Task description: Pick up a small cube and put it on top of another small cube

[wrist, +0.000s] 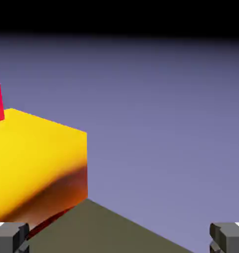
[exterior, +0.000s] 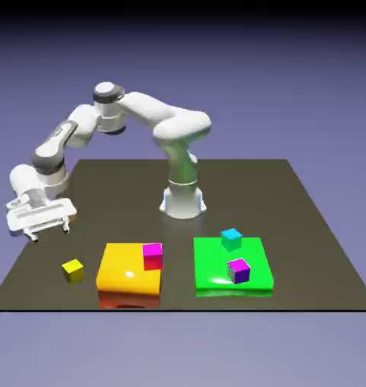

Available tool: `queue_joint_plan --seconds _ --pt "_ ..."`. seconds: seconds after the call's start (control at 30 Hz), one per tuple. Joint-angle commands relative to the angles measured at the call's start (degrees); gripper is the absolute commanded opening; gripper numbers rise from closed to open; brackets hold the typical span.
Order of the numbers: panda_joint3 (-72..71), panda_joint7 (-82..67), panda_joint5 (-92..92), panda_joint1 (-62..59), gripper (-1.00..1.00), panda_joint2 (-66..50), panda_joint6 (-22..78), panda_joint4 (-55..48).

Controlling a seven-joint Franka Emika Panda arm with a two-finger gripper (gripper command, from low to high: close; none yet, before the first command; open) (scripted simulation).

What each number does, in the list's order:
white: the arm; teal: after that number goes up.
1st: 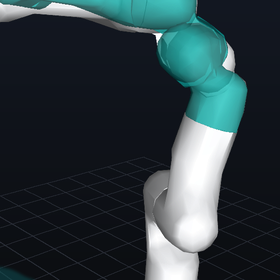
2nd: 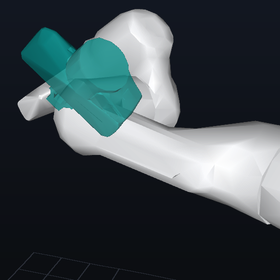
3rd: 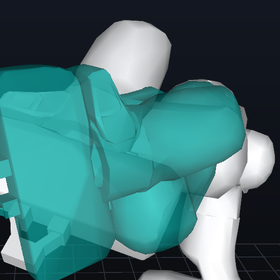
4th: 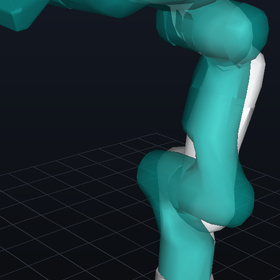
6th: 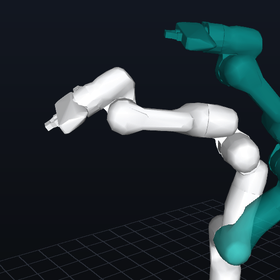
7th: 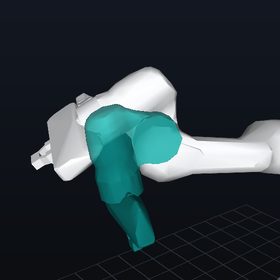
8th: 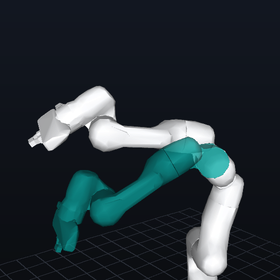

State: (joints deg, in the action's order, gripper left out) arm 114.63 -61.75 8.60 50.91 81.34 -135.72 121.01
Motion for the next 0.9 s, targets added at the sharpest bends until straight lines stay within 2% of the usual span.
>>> queue_joint_plan --seconds 0.0,0.07,0.17,0.2,0.33,0.6,0.77,0.8,0.87 --pt "2.06 -1.88 0.15 0.90 0.00 0.88 0.69 -0.72" --pt "2.19 -1.99 0.16 0.96 0.00 0.93 0.73 -0.77" --pt "5.11 -2.89 1.41 6.62 0.00 4.94 -5.49 -1.59" --pt "5.11 -2.89 1.41 6.62 -1.00 4.94 -5.49 -1.59" --pt "1.64 -1.71 -0.01 1.51 -1.00 0.58 1.09 -0.43" --pt "-14.39 6.41 -5.10 17.64 -1.00 -9.55 11.38 9.35" --pt "-10.34 5.34 -3.61 22.83 -1.00 -7.82 3.16 12.28" --pt "-10.34 5.34 -3.61 22.83 1.00 -7.82 3.16 12.28" --pt "-11.56 5.67 -4.06 21.26 1.00 -8.35 5.65 11.39"
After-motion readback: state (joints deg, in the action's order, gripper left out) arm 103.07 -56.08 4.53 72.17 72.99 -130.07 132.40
